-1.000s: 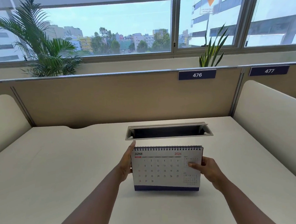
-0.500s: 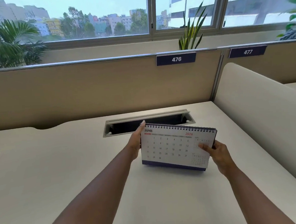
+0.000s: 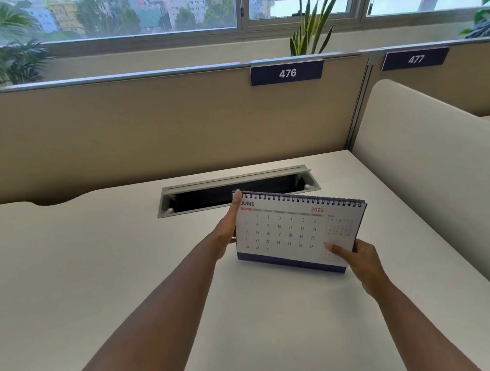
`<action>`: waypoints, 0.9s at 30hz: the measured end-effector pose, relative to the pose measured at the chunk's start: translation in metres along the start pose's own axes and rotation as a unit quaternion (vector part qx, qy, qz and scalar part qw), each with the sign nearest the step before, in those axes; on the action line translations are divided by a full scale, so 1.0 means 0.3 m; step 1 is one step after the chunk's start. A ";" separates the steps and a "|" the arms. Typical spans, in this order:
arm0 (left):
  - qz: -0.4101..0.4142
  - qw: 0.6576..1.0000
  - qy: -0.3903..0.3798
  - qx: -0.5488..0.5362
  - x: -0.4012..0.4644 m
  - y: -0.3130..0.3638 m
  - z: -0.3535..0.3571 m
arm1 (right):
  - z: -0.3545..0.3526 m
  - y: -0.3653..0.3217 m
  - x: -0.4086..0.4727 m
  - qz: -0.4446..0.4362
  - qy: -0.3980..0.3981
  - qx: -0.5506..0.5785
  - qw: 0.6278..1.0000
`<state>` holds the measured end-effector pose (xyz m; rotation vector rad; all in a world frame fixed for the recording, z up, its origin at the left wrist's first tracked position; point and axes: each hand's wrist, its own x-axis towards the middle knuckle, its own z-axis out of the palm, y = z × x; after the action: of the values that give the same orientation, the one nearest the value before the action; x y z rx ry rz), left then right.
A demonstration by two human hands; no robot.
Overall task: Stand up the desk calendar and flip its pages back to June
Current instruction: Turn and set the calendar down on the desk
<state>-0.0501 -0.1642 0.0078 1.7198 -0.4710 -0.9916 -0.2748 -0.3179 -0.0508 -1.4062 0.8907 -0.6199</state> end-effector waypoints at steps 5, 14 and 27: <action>-0.102 0.993 -0.021 0.058 -0.007 -0.051 0.008 | -0.009 0.063 -0.002 0.053 -0.034 -0.092 0.994; -0.131 0.990 -0.012 0.056 -0.018 -0.074 0.011 | -0.013 0.073 -0.002 0.065 -0.063 -0.139 0.986; 0.116 0.969 0.170 0.135 -0.102 0.015 -0.025 | -0.006 -0.011 -0.088 -0.054 0.062 -0.244 0.966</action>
<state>-0.0610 -0.1395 0.0245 1.9777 -0.5851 -0.4650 -0.2905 -0.2976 -0.0432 -1.8825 1.1227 -0.5980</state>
